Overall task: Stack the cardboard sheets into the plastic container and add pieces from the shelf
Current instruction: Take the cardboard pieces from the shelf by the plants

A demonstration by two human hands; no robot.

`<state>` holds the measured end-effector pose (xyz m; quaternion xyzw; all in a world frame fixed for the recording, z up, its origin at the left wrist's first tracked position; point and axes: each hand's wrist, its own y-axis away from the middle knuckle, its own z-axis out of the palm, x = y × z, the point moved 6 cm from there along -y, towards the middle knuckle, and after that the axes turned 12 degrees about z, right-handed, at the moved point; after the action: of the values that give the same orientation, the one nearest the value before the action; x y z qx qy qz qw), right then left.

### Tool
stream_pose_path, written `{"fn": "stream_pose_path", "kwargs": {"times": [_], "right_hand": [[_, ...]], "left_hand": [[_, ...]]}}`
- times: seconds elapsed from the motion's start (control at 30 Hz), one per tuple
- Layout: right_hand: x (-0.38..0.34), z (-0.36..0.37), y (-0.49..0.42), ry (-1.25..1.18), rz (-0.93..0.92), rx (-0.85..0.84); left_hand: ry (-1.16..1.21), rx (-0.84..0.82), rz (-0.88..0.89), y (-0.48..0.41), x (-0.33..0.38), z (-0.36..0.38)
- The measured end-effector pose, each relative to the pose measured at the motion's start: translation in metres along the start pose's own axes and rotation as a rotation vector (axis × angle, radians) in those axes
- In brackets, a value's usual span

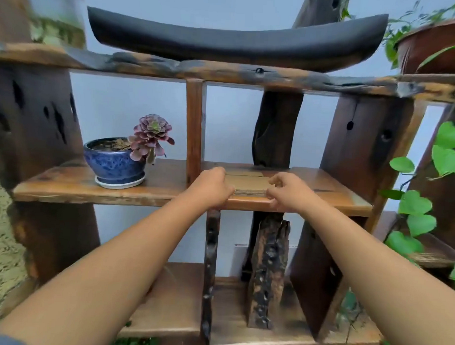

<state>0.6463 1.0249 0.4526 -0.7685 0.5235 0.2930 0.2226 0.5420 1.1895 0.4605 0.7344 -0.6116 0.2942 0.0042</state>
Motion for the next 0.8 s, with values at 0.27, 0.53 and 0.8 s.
{"fn": "stream_pose_path", "kwargs": {"times": [0.27, 0.53, 0.8], "right_hand": [[-0.004, -0.012, -0.078, 0.13, 0.136, -0.075], [-0.003, 0.018, -0.113, 0.425, 0.285, -0.28], [-0.023, 0.035, -0.116, 0.782, 0.121, -0.248]], "left_hand": [[-0.019, -0.153, -0.11, -0.065, -0.009, 0.013], [-0.088, -0.257, -0.28, -0.094, -0.034, 0.036], [-0.202, -0.39, -0.324, -0.113, -0.024, 0.051]]}}
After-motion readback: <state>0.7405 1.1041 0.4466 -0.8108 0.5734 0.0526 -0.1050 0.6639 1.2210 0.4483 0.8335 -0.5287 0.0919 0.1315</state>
